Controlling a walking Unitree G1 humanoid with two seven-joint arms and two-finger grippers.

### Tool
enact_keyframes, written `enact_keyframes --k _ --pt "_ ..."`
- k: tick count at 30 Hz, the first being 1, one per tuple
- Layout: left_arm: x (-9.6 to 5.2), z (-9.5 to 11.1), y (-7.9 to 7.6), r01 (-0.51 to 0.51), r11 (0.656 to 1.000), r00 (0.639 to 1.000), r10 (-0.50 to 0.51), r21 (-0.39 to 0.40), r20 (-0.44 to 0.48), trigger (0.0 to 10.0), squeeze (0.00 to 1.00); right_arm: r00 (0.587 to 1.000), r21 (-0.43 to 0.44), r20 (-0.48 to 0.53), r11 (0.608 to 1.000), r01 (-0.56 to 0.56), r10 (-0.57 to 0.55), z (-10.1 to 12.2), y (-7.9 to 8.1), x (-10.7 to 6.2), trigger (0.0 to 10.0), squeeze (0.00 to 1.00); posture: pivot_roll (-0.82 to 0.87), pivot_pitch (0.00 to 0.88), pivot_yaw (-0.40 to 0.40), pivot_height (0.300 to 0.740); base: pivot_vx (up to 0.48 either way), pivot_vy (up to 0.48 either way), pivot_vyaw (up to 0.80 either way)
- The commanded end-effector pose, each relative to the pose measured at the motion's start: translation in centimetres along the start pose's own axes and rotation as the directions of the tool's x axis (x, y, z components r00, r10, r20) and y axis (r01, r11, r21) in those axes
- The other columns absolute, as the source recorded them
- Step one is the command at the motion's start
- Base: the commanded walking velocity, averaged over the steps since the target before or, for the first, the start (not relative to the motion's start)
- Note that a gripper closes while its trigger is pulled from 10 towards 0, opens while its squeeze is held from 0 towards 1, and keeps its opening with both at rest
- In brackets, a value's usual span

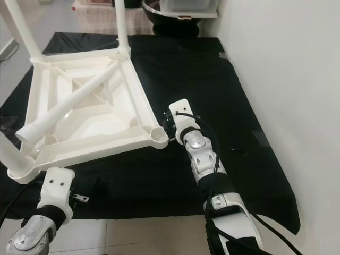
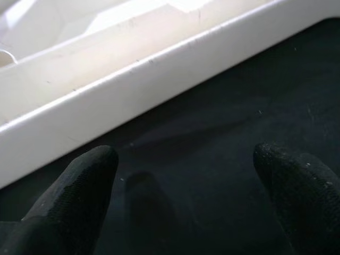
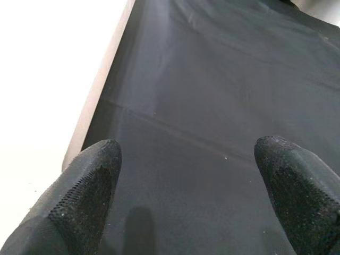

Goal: Building children table

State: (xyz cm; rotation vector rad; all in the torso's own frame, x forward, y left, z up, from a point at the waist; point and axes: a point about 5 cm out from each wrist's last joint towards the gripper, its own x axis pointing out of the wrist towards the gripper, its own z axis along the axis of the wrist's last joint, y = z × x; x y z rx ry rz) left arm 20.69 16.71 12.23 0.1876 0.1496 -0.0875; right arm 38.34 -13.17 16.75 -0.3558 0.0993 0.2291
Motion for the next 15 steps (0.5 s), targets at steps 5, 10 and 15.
enact_keyframes --k 5,10,15 --pt "-0.4 0.0 0.6 -0.005 0.999 1.0 0.006 0.031 -0.024 10.0 0.0 0.996 -0.124 -0.041 0.988 -0.088 0.084 -1.1 0.9 0.0 10.0 0.0 0.06 0.204 -0.052 0.74 0.0 0.0 0.0" --pt "-0.4 0.2 0.7 -0.007 0.999 1.0 0.008 0.039 -0.024 10.0 0.0 1.0 -0.106 -0.016 0.994 -0.008 0.006 -0.6 -0.6 0.2 10.0 0.0 0.07 0.199 -0.053 0.74 0.0 0.0 0.0" --pt "-0.3 0.3 0.8 -0.009 0.999 1.0 0.01 0.044 -0.02 10.0 0.0 0.997 -0.096 -0.019 0.993 0.071 -0.074 -0.2 -2.8 0.4 10.0 0.0 0.07 0.199 -0.049 0.74 0.0 0.0 0.0"
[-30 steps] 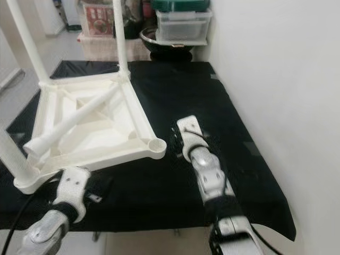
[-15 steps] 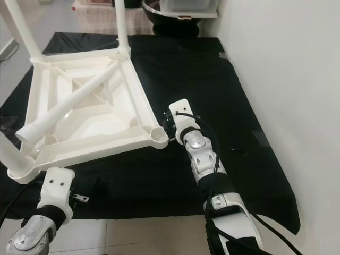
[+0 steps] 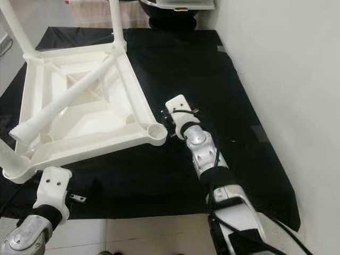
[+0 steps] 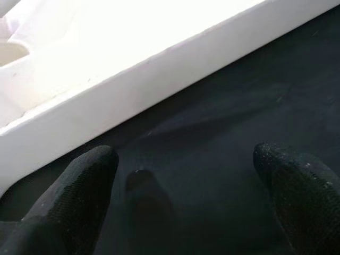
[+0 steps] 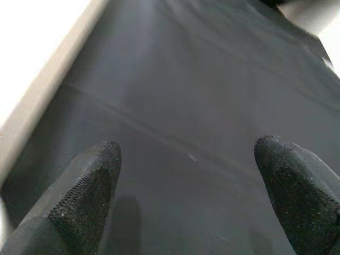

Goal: Building children table

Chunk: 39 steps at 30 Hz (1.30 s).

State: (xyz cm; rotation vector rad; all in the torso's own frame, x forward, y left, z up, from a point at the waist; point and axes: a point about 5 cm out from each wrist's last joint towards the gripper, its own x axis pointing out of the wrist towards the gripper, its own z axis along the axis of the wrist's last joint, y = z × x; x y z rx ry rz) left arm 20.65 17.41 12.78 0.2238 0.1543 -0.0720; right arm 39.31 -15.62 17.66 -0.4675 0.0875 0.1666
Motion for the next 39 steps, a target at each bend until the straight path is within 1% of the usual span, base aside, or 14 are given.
enact_keyframes --k 1,3,6,7,10,13,18,21,24,26,28,31,36,39 --pt "-0.1 -0.1 0.0 0.008 1.0 1.0 -0.008 0.01 -0.011 10.0 0.0 1.0 -0.02 -0.028 1.0 -0.009 0.009 -0.5 0.0 0.0 10.0 0.0 0.07 0.2 -0.05 0.74 0.0 0.0 0.0" --pt "-0.1 0.0 0.0 0.009 1.0 1.0 -0.009 0.011 -0.01 10.0 0.0 0.993 -0.124 -0.088 0.988 -0.087 0.076 -1.6 0.7 -0.3 10.0 0.0 0.06 0.203 -0.052 0.74 0.0 0.0 0.0" --pt "-0.1 0.1 0.0 0.009 1.0 1.0 -0.009 0.012 -0.009 10.0 0.0 0.988 -0.142 -0.111 0.983 -0.119 0.104 -2.1 0.9 -0.5 10.0 0.0 0.06 0.203 -0.052 0.74 0.0 0.0 0.0" --pt "-0.1 0.2 0.0 0.01 1.0 1.0 -0.01 0.012 -0.008 10.0 0.0 0.978 -0.156 -0.126 0.97 -0.187 0.168 -2.3 1.5 -0.8 10.0 0.0 0.06 0.203 -0.05 0.74 0.0 0.0 0.0" --pt "-0.1 0.2 -0.1 0.012 1.0 1.0 -0.012 0.013 -0.008 10.0 0.0 0.961 -0.137 -0.073 0.952 -0.274 0.266 -1.6 2.3 -1.1 10.0 0.0 0.06 0.203 -0.05 0.74 0.0 0.0 0.0" --pt "0.0 0.3 -0.1 0.013 1.0 1.0 -0.012 0.014 -0.006 10.0 0.0 0.927 -0.052 0.041 0.927 -0.37 0.372 -0.1 3.5 -1.6 10.0 0.0 0.05 0.201 -0.05 0.74 0.0 0.0 0.0" --pt "0.2 0.3 -0.1 0.013 1.0 1.0 -0.013 0.015 -0.004 10.0 0.0 0.888 -0.003 0.13 0.895 -0.446 0.442 1.3 4.5 -2.2 10.0 0.0 0.04 0.2 -0.049 0.74 0.0 0.0 0.0" --pt "0.3 0.3 -0.1 0.014 1.0 1.0 -0.014 0.016 -0.003 10.0 0.0 0.84 -0.001 0.193 0.856 -0.516 0.507 2.4 5.7 -3.1 10.0 0.0 0.04 0.201 -0.049 0.74 0.0 0.0 0.0" --pt "0.3 0.3 -0.2 0.015 1.0 1.0 -0.015 0.016 -0.002 10.0 0.0 0.825 -0.002 0.207 0.844 -0.537 0.526 2.7 6.3 -3.5 10.0 0.0 0.04 0.199 -0.049 0.74 0.0 0.0 0.0" --pt "0.4 0.3 -0.2 0.016 1.0 1.0 -0.016 0.016 0.0 10.0 0.0 0.792 -0.004 0.229 0.815 -0.58 0.565 3.2 7.9 -4.3 10.0 0.0 0.04 0.197 -0.05 0.74 0.0 0.0 0.0" --pt "0.4 0.3 -0.2 0.016 1.0 1.0 -0.016 0.016 0.0 10.0 0.0 0.792 -0.004 0.229 0.815 -0.58 0.565 3.2 7.9 -4.3 10.0 0.0 0.04 0.197 -0.05 0.74 0.0 0.0 0.0" --pt "0.5 0.5 -0.2 0.012 1.0 1.0 -0.012 0.015 0.005 10.0 0.0 0.716 -0.017 0.252 0.743 -0.669 0.65 3.6 10.1 -6.0 10.0 0.0 0.03 0.194 -0.054 0.74 0.0 0.0 0.0" --pt "0.6 0.6 -0.3 0.009 1.0 1.0 -0.009 0.012 0.009 10.0 0.0 0.653 -0.053 0.25 0.683 -0.728 0.715 3.8 11.0 -7.2 10.0 0.0 0.03 0.192 -0.06 0.74 0.0 0.0 0.0" --pt "0.6 0.6 -0.3 0.008 1.0 1.0 -0.008 0.012 0.011 10.0 0.0 0.672 -0.051 0.236 0.699 -0.713 0.702 3.7 10.8 -7.1 10.0 0.0 0.03 0.192 -0.061 0.74 0.0 0.0 0.0"
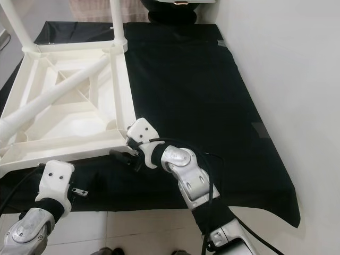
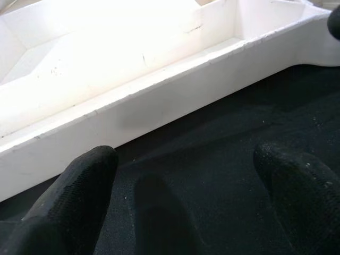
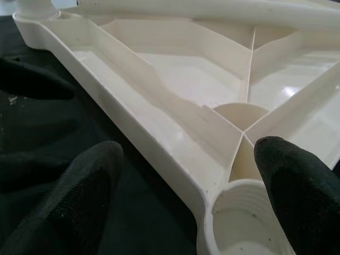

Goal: Building children table

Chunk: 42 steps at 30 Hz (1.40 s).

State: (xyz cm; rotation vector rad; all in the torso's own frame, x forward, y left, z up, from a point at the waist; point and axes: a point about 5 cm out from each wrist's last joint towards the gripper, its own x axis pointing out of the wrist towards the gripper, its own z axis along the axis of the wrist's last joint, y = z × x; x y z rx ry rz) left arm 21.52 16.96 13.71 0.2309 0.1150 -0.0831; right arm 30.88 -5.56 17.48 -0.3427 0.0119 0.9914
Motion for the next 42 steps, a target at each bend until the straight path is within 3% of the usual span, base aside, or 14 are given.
enact_keyframes --k 1,2,7,9,10,11,13,15,16,18,20,26,37,42 --pt "-0.1 -0.6 -0.1 0.001 1.0 1.0 -0.001 0.002 -0.029 10.0 0.0 0.999 0.01 -0.028 0.999 0.037 -0.036 -0.4 -0.3 -0.1 10.0 0.0 0.03 0.192 -0.062 0.74 0.0 0.0 0.0" --pt "0.0 -0.6 -0.2 0.001 1.0 1.0 -0.001 0.0 -0.029 10.0 0.0 0.992 0.02 -0.038 0.992 0.122 -0.121 -0.5 -1.5 -0.3 10.0 0.0 0.02 0.19 -0.063 0.74 0.0 0.0 0.0" --pt "0.0 -0.6 -0.3 0.004 1.0 1.0 -0.005 -0.003 -0.029 10.0 0.0 0.967 0.04 -0.046 0.967 0.253 -0.251 -0.5 -3.5 -0.7 10.0 0.0 0.02 0.189 -0.063 0.74 0.0 0.0 0.0" --pt "0.0 -0.6 -0.5 0.015 1.0 0.999 -0.015 -0.004 -0.029 10.0 0.0 0.902 0.05 -0.072 0.901 0.43 -0.427 -0.5 -6.2 -1.9 10.0 0.0 0.02 0.188 -0.062 0.74 0.0 0.0 0.0" --pt "0.0 -0.6 -0.5 0.015 1.0 0.999 -0.015 -0.004 -0.029 10.0 0.0 0.902 0.05 -0.072 0.901 0.43 -0.427 -0.5 -6.2 -1.9 10.0 0.0 0.02 0.188 -0.062 0.74 0.0 0.0 0.0" --pt "0.0 -0.6 -0.6 0.02 1.0 0.999 -0.02 -0.004 -0.028 10.0 0.0 0.856 0.047 -0.097 0.857 0.514 -0.508 -0.8 -7.5 -2.6 10.0 0.0 0.02 0.188 -0.062 0.74 0.0 0.0 0.0" --pt "0.0 -0.6 -0.6 0.023 1.0 0.999 -0.023 -0.004 -0.028 10.0 0.0 0.822 0.031 -0.122 0.825 0.564 -0.556 -1.1 -8.3 -3.2 10.0 0.0 0.02 0.187 -0.063 0.74 0.0 0.0 0.0" --pt "0.0 -0.6 -0.6 0.023 1.0 0.999 -0.023 -0.004 -0.028 10.0 0.0 0.822 0.031 -0.122 0.825 0.564 -0.556 -1.1 -8.3 -3.2 10.0 0.0 0.02 0.187 -0.063 0.74 0.0 0.0 0.0" --pt "-0.1 -0.6 -0.7 0.03 1.0 0.999 -0.03 -0.005 -0.028 10.0 0.0 0.799 -0.025 -0.163 0.812 0.583 -0.578 -1.7 -8.8 -3.7 10.0 0.0 0.03 0.186 -0.062 0.74 0.0 0.0 0.0" --pt "-0.2 -0.6 -0.8 0.038 0.999 0.999 -0.039 -0.008 -0.028 10.0 0.0 0.798 -0.081 -0.214 0.824 0.561 -0.564 -2.4 -8.7 -4.0 10.0 0.0 0.03 0.187 -0.062 0.74 0.0 0.0 0.0" --pt "-0.3 -0.7 -1.0 0.05 0.999 0.998 -0.05 -0.009 -0.03 10.0 0.0 0.825 -0.151 -0.285 0.873 0.464 -0.488 -3.7 -7.5 -3.7 10.0 0.0 0.03 0.186 -0.061 0.74 0.0 0.0 0.0" --pt "-0.5 -0.7 -1.1 0.055 0.999 0.998 -0.055 -0.004 -0.032 10.0 0.0 0.866 -0.15 -0.324 0.924 0.351 -0.381 -4.7 -4.7 -2.3 10.0 0.0 0.03 0.188 -0.061 0.74 0.0 0.0 0.0" --pt "-0.4 -0.6 -1.1 0.047 0.999 0.998 -0.047 0.001 -0.029 10.0 0.0 0.956 0.049 -0.142 0.963 0.265 -0.256 -1.7 -1.7 0.2 10.0 0.0 0.02 0.195 -0.064 0.74 0.0 0.0 0.0" --pt "-0.3 -0.6 -1.0 0.041 0.999 0.999 -0.041 0.002 -0.028 10.0 0.0 0.986 0.052 -0.072 0.987 0.151 -0.148 -0.6 -0.1 0.5 10.0 0.0 0.02 0.194 -0.067 0.74 0.0 0.0 0.0"
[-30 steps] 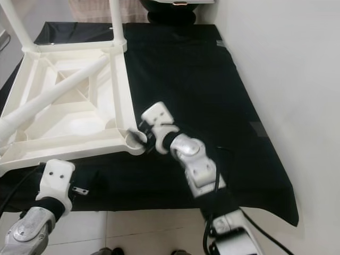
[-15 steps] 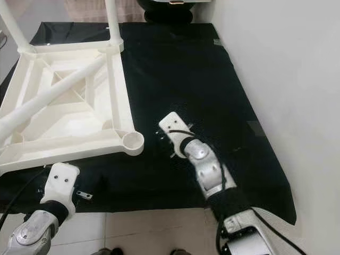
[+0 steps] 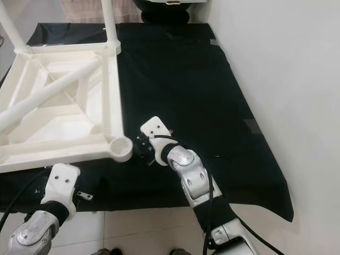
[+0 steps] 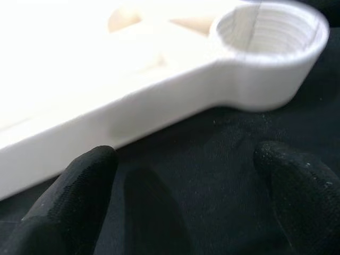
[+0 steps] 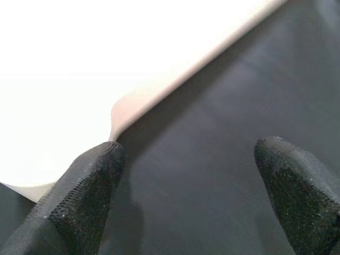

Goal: Building children table

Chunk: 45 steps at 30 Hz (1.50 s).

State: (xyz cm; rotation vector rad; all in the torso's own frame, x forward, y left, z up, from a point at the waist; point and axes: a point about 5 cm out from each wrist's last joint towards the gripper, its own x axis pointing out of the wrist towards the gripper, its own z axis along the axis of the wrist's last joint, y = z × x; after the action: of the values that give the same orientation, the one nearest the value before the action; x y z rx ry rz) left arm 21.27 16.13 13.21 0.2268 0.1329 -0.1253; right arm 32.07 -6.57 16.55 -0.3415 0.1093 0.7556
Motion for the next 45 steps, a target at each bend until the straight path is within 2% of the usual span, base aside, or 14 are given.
enact_keyframes --k 1,6,10,12,14,17,19,21,22,25,29,38,44,45 --pt "-0.1 -0.3 0.0 -0.005 1.0 1.0 0.005 0.005 -0.015 10.0 0.0 0.995 -0.003 0.05 0.996 -0.085 0.085 0.7 1.5 0.1 10.0 0.0 0.02 0.195 -0.067 0.74 0.0 0.0 0.0" --pt "-0.1 -0.3 0.0 -0.008 1.0 1.0 0.008 0.006 -0.015 10.0 0.0 0.993 -0.014 0.046 0.994 -0.108 0.108 0.6 1.8 -0.1 10.0 0.0 0.02 0.195 -0.067 0.74 0.0 0.0 0.0" --pt "-0.1 -0.3 0.1 -0.008 1.0 1.0 0.008 0.008 -0.015 10.0 0.0 0.998 -0.046 0.009 0.997 -0.061 0.061 -0.1 0.9 -0.2 10.0 0.0 0.02 0.195 -0.067 0.74 0.0 0.0 0.0" --pt "0.0 -0.2 -0.1 0.015 1.0 1.0 -0.015 -0.001 -0.003 10.0 0.0 0.994 -0.065 -0.031 0.993 0.1 -0.102 -1.1 -1.9 -1.0 10.0 0.0 0.01 0.193 -0.065 0.74 0.0 0.0 0.0" --pt "0.0 -0.1 -0.2 0.025 1.0 1.0 -0.025 -0.007 0.002 10.0 0.0 0.99 -0.062 -0.038 0.989 0.136 -0.139 -1.3 -2.5 -1.2 10.0 0.0 0.01 0.193 -0.065 0.74 0.0 0.0 0.0" --pt "-0.1 1.2 -1.8 0.156 0.987 0.985 -0.152 -0.043 0.077 10.0 0.0 0.971 -0.002 -0.017 0.971 0.24 -0.24 -1.6 -4.6 -2.7 10.0 0.0 0.01 0.187 -0.063 0.74 0.0 0.0 0.0" --pt "-0.1 1.2 -1.8 0.156 0.987 0.985 -0.152 -0.043 0.077 10.0 0.0 0.971 -0.002 -0.017 0.971 0.24 -0.24 -1.6 -4.6 -2.7 10.0 0.0 0.01 0.187 -0.063 0.74 0.0 0.0 0.0" --pt "-0.2 2.5 -3.1 0.264 0.963 0.956 -0.253 -0.058 0.146 10.0 0.0 0.955 0.073 0.012 0.953 0.295 -0.297 -2.0 -5.5 -3.8 10.0 0.0 0.0 0.177 -0.058 0.74 0.0 0.0 0.0" --pt "-0.2 2.5 -3.1 0.264 0.963 0.956 -0.253 -0.058 0.146 10.0 0.0 0.955 0.073 0.012 0.953 0.295 -0.297 -2.0 -5.5 -3.8 10.0 0.0 0.0 0.177 -0.058 0.74 0.0 0.0 0.0" --pt "-0.2 4.2 -4.4 0.383 0.922 0.907 -0.364 -0.056 0.212 10.0 0.0 0.939 0.179 0.051 0.928 0.326 -0.339 -2.6 -5.3 -4.9 10.0 0.0 0.0 0.172 -0.055 0.74 0.0 0.0 0.0" --pt "-0.5 6.4 -5.9 0.559 0.829 0.8 -0.531 -0.021 0.28 10.0 0.0 0.935 0.259 0.074 0.912 0.318 -0.347 -3.7 -3.4 -5.0 10.0 0.0 0.0 0.136 -0.034 0.74 0.0 0.0 0.0" --pt "0.4 4.8 -5.7 0.542 0.84 0.821 -0.526 -0.017 0.221 10.0 0.0 0.897 0.295 0.077 0.869 0.397 -0.436 -4.2 -3.9 -5.4 10.0 0.0 -0.02 0.102 -0.021 0.74 0.0 0.32 0.0" --pt "0.4 3.6 -6.1 0.575 0.818 0.807 -0.561 -0.029 0.187 10.0 0.0 0.886 0.302 0.084 0.859 0.414 -0.456 -4.2 -3.8 -5.5 10.0 0.0 -0.03 0.09 -0.019 0.74 0.0 0.48 0.0" --pt "0.2 3.5 -6.4 0.605 0.795 0.788 -0.588 -0.047 0.182 10.0 0.0 0.88 0.324 0.085 0.848 0.419 -0.467 -4.3 -3.9 -5.5 10.0 0.0 -0.03 0.085 -0.022 0.74 0.0 0.48 0.0"
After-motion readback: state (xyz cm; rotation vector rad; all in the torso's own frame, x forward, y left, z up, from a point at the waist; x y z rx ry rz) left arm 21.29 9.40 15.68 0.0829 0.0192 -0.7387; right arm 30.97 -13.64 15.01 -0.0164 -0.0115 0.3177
